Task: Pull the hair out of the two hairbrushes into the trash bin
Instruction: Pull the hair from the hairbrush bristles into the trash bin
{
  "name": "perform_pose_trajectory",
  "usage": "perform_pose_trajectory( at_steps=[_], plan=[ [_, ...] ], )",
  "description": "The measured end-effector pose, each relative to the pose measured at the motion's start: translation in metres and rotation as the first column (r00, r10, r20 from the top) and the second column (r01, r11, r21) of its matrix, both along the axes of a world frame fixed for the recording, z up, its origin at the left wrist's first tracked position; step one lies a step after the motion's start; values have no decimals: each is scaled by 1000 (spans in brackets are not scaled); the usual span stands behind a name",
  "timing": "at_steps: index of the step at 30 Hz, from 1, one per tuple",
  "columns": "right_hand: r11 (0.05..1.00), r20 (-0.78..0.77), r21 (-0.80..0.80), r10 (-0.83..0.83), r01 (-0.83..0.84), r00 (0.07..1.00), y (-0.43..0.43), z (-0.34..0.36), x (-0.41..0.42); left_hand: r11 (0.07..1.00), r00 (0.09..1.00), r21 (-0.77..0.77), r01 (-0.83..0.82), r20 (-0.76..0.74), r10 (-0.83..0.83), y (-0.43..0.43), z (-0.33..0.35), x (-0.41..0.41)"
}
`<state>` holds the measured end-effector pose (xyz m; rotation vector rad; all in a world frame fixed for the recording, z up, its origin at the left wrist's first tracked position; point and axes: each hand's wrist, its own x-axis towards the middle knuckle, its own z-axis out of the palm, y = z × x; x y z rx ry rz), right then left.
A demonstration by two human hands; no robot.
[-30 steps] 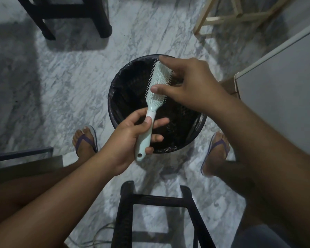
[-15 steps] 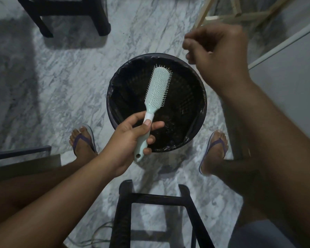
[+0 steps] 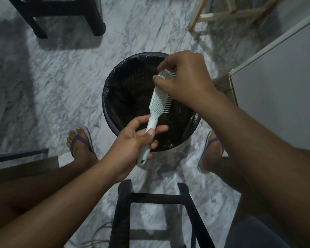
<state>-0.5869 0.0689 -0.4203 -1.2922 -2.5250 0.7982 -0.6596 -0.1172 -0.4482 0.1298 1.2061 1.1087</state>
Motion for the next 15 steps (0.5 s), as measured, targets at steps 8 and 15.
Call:
perform_pose_trajectory(
  at_steps=[8, 15],
  plan=[
    [992, -18, -121, -29, 27, 999, 15, 9, 7, 999, 997, 4, 37, 64, -37, -3, -2, 0],
    [933, -253, -351, -180, 83, 950, 30, 15, 17, 999, 957, 25, 23, 288, -29, -3, -1, -6]
  ],
)
